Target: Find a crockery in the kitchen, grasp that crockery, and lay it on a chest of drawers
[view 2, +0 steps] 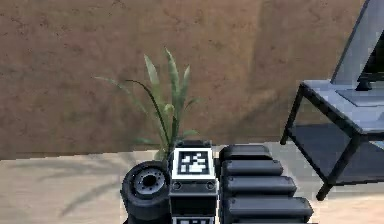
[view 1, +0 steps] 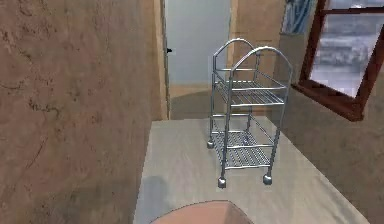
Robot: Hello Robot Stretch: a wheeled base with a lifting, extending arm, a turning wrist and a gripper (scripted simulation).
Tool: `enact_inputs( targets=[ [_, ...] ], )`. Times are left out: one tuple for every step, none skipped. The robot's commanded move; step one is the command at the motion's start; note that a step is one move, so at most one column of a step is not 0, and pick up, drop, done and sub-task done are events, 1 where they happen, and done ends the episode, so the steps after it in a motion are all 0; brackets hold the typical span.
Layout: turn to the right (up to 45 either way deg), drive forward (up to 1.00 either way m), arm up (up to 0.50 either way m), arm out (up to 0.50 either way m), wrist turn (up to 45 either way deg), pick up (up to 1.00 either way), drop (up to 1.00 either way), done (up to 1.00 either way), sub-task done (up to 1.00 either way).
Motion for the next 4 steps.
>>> enact_inputs(
  targets=[
    [0.0, 1.00, 0.00, 0.00, 0.0, 0.00, 0.00, 0.00, 0.00],
    [0.0, 1.00, 0.00, 0.00, 0.0, 0.00, 0.00, 0.00, 0.00],
    [-3.0, 0.00, 0.00, 0.00, 0.0, 0.00, 0.00, 0.00, 0.00],
    [0.0, 1.00, 0.00, 0.00, 0.0, 0.00, 0.00, 0.00, 0.00]
  ],
)
